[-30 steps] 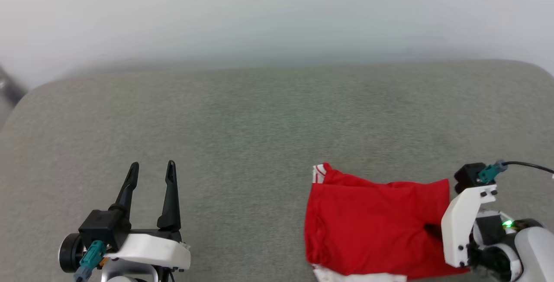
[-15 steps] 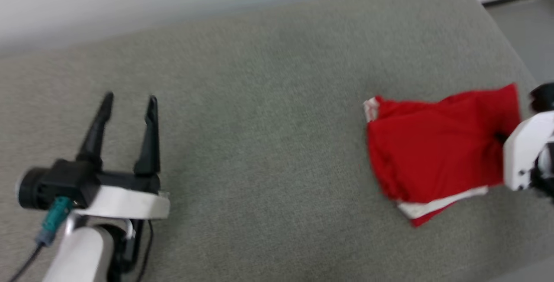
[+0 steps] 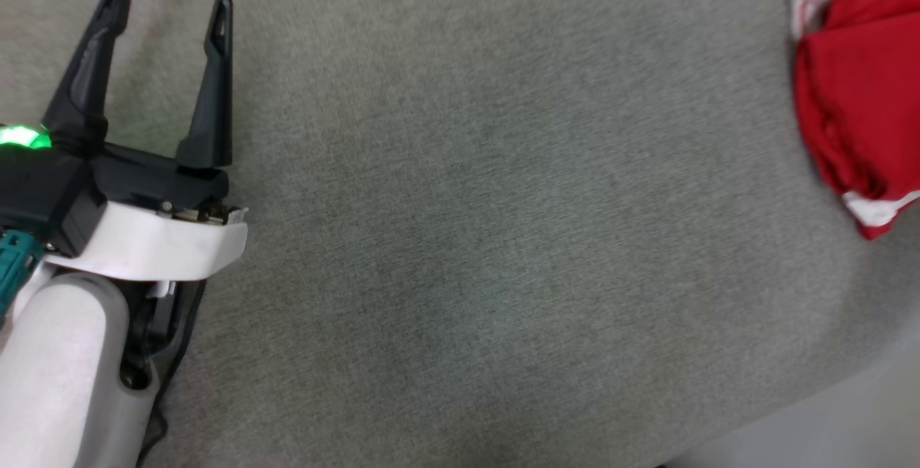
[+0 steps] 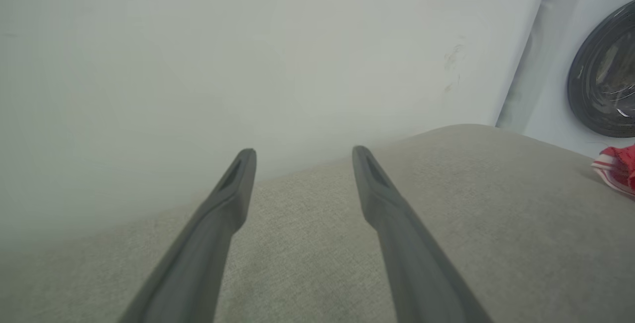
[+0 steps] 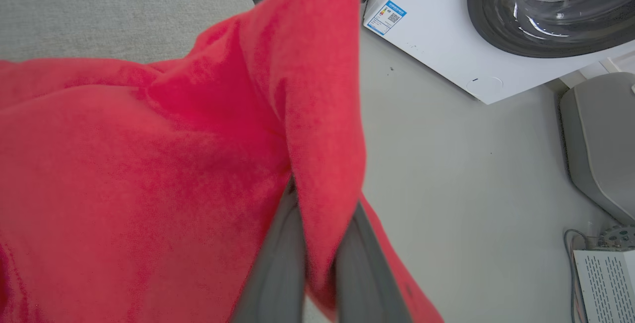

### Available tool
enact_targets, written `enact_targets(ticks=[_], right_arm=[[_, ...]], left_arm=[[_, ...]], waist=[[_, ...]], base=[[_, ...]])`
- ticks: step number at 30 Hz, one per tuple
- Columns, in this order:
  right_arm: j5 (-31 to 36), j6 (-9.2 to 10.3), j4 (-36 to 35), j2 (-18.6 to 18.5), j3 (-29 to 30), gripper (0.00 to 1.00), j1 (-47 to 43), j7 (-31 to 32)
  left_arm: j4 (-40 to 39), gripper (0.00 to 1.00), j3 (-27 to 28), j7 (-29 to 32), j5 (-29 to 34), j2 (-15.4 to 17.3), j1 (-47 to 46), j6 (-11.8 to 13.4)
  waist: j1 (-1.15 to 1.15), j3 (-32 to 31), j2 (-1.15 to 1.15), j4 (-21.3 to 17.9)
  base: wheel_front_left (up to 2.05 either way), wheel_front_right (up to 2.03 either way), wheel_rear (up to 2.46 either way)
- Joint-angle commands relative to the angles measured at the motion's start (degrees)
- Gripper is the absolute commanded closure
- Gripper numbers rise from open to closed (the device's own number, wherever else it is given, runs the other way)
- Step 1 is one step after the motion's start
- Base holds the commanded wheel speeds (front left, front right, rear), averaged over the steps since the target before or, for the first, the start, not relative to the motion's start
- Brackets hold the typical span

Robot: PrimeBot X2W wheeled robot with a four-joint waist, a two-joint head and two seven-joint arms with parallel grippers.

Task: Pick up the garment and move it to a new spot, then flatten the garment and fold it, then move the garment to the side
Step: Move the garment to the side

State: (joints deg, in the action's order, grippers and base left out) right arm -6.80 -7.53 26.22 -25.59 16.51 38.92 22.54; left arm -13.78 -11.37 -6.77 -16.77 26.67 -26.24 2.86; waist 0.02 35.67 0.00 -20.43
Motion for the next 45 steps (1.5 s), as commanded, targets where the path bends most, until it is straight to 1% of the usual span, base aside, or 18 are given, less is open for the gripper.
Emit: enact_targets(ticks=[1,5,6,7,8,9,10,14,17,19,24,28,34,39,43,45], right_arm=[[0.65,0.08,0.44,1.15,0.58,1.00,1.00,-0.40],[5.50,0.08,1.64,3.44,3.82,1.00,2.85,-2.64],[6.35,0.08,2.17,4.39,4.51,0.92,3.22,-3.13],[7.47,0.08,2.70,5.17,4.91,0.66,3.52,-3.38],[8.47,0.08,3.09,5.74,5.32,0.26,3.78,-3.85],[9.08,0.08,3.46,6.26,5.75,0.02,4.10,-4.32],[9.97,0.08,3.68,6.51,6.22,0.00,4.36,-5.02],[12.44,0.08,3.92,7.11,7.90,0.00,4.11,-7.43],[13.52,0.08,2.09,6.85,8.12,0.00,2.33,-9.81],[13.62,0.08,0.83,6.42,7.25,0.00,0.57,-11.43],[11.00,0.08,-2.75,5.31,4.23,0.00,-4.22,-15.73],[8.32,0.08,-5.61,5.84,1.12,0.00,-9.16,-17.63],[5.06,0.08,-11.00,8.90,-3.36,0.00,-17.03,-18.64],[2.97,0.08,-14.54,12.71,-6.43,0.00,-22.80,-20.38],[1.52,0.08,-16.64,15.95,-8.32,0.00,-26.67,-21.84],[1.68,0.08,-18.35,17.01,-8.88,0.00,-28.57,-22.59]], left_arm=[[-0.29,0.00,-0.07,0.00,0.47,0.36,-0.67,-0.30],[-0.66,0.00,-0.16,0.29,0.52,0.85,-2.14,-0.56],[-0.59,0.00,-0.16,0.25,0.54,0.83,-2.34,-0.57],[-0.52,0.00,-0.15,0.22,0.50,0.83,-2.49,-0.56],[-0.40,0.00,-0.14,0.15,0.44,0.85,-2.50,-0.51],[-0.19,0.00,-0.16,0.03,0.34,0.84,-2.49,-0.46],[-0.04,0.00,-0.14,-0.08,0.24,0.85,-2.46,-0.42],[1.12,0.00,-0.17,-1.04,-0.11,0.46,-1.38,-0.11],[2.40,0.00,-0.26,-2.17,-0.72,-0.17,-0.05,0.19],[3.67,0.00,-0.39,-3.03,-1.11,-0.91,1.18,0.49],[7.02,0.00,-0.72,-5.21,-2.28,-2.88,5.22,1.44],[9.80,0.00,-1.05,-6.39,-3.42,-4.85,9.02,2.23],[13.25,0.00,-1.13,-7.59,-4.46,-7.12,14.87,3.49],[15.20,0.00,-1.04,-8.01,-4.83,-8.38,18.74,4.46],[16.50,0.00,-0.93,-8.12,-5.00,-8.87,21.19,4.77],[16.92,0.00,-0.85,-8.17,-4.91,-8.94,22.30,4.90]], waist=[[-0.02,3.66,0.00,0.30],[-0.02,5.43,0.00,1.08],[-0.02,5.61,0.00,1.21],[-0.02,5.75,0.00,1.34],[-0.02,5.82,0.00,1.45],[-0.02,5.82,0.00,1.55],[-0.02,5.76,0.00,1.61],[-0.02,4.18,0.00,1.98],[-0.02,1.60,0.00,2.46],[-0.02,-0.64,0.00,2.92],[-0.02,-7.20,0.00,4.32],[-0.02,-12.94,0.00,6.28],[-0.02,-20.87,0.00,10.48],[-0.02,-25.94,0.00,14.30],[-0.02,-29.45,0.00,16.75],[-0.02,-30.90,0.00,17.58]], base=[[0.00,0.00,0.00],[0.00,0.00,0.00],[0.00,0.00,0.00],[0.00,0.00,0.00],[0.00,0.00,0.00],[0.00,0.00,0.00],[0.00,0.00,0.00],[0.00,0.00,0.00],[0.00,0.00,0.00],[0.00,0.00,0.00],[0.00,0.00,0.00],[0.00,0.00,0.00],[0.00,0.00,0.00],[0.00,0.00,0.00],[0.00,0.00,0.00],[0.00,0.00,0.00]])
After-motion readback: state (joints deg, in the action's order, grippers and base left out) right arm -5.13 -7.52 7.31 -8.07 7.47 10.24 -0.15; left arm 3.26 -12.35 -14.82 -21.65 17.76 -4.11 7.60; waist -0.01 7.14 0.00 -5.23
